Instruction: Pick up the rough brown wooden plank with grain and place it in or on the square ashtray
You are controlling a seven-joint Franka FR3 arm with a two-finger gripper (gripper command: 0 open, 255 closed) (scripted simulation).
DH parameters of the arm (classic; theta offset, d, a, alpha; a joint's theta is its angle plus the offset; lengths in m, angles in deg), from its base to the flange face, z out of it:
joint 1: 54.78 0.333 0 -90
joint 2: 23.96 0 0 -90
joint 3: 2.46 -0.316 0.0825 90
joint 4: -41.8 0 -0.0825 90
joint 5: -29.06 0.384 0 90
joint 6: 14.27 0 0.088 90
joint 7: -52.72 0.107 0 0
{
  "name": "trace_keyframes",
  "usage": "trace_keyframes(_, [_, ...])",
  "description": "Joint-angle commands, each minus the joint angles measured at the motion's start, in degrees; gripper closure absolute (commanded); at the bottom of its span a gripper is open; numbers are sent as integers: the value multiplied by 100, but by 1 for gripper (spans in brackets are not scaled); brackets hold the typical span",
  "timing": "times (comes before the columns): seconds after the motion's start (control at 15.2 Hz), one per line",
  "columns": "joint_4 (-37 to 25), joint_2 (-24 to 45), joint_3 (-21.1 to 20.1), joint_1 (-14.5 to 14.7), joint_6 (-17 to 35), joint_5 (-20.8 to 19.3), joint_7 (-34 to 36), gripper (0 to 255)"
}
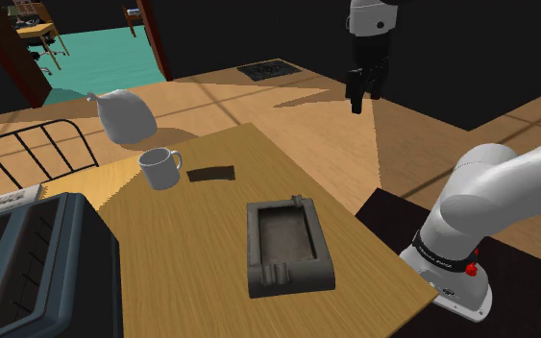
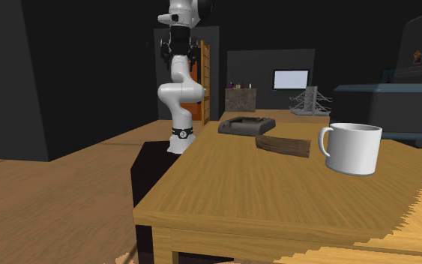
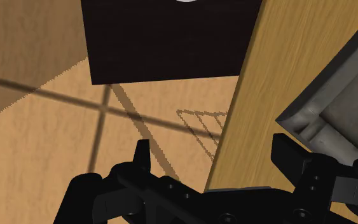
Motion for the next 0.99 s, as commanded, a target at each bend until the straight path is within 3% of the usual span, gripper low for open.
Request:
trace_keyframes(0.0, [0, 0, 0, 0, 0, 0, 0, 0])
trace_keyframes(0.92, [-868, 2729, 103, 606, 1868, 374, -1240, 0])
